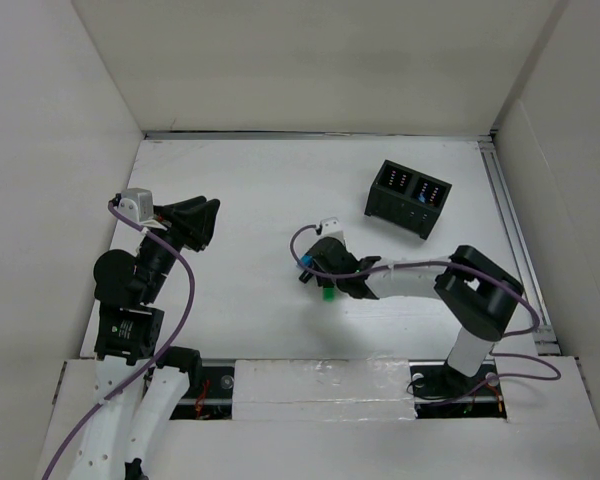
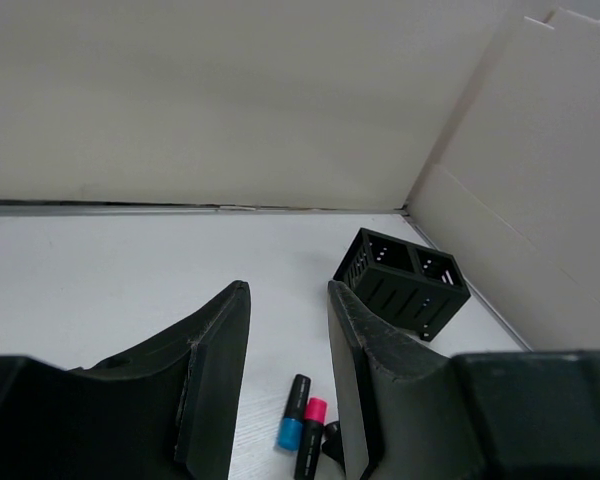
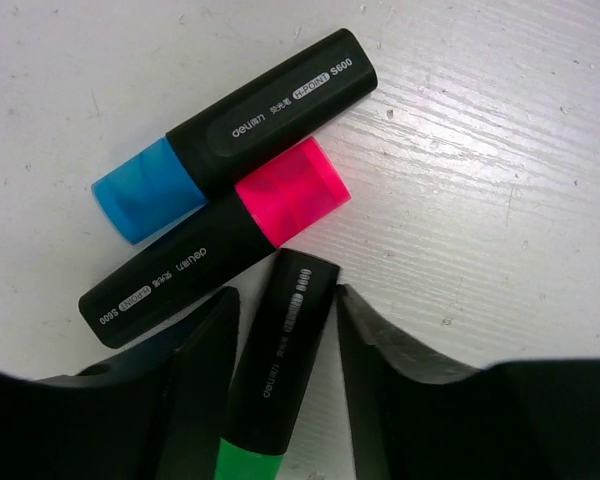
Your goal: Organize the desk
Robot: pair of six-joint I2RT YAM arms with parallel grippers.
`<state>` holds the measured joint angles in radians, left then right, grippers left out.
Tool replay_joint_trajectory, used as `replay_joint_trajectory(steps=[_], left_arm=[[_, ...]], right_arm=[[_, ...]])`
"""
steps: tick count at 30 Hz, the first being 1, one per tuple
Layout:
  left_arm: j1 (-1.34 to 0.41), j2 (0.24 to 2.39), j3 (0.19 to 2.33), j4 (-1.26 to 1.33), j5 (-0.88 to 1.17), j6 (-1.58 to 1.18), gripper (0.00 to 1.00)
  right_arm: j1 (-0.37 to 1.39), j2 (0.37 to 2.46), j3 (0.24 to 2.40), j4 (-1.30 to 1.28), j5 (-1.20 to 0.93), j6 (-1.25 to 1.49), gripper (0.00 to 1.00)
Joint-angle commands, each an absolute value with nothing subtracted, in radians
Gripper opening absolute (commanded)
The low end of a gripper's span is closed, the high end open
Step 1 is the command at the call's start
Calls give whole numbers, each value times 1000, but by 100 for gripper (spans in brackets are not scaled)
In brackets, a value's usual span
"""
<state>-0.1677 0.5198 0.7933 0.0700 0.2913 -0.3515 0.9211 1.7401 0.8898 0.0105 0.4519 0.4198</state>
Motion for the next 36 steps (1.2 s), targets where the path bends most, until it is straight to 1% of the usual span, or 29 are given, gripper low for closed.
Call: replay_joint_trajectory(steps=[1,2,3,5,6,7,8,10,12,14,17,19,21,23,27,28,32,36], left_arm=[[-164,511,795,109,290,-341,33],[-164,509,796,109,288,-341,33],[-164,508,796,109,290,-339,33],[-164,508,795,109,284,-339,33],[-164,508,795,109,285,-339,33],[-164,508,795,110,291,-341,33],[-164,508,795,110,291,-341,33],[-164,514,793,110,290,-341,33],[-164,515,795,110,299,-344,33],[-164,515,793,118,305,-345,33],[-164,520,793,115,307,-347,33],[-164,515,792,115,310,-347,33],[-164,514,790,115,298,-345,33],[-164,520,793,107,287,-342,33],[-164,517,792,114,298,-342,33],[-164,518,793,112,299,-342,33],[-164,511,793,113,299,-342,33],[-164,514,793,110,298,-341,33]], right_arm=[[907,1753,881,-15,428,425,47],[907,1750,873,-14,428,428,43],[907,1747,864,-14,436,431,34],[907,1730,854,-15,443,437,22],[907,1721,853,-17,449,437,14],[907,1663,856,-41,465,442,9],[907,1663,856,-41,471,442,7],[907,1599,865,-69,483,440,7],[896,1484,874,-69,505,434,7],[844,1398,903,-57,505,416,8],[746,1364,968,33,491,370,9],[692,1385,1012,119,517,312,9],[596,1416,1095,165,543,290,9],[510,1472,1170,214,551,239,10],[398,1600,1282,299,555,172,10],[379,1644,1305,293,555,158,10],[316,1716,1354,327,561,121,10],[302,1756,1359,330,560,106,10]])
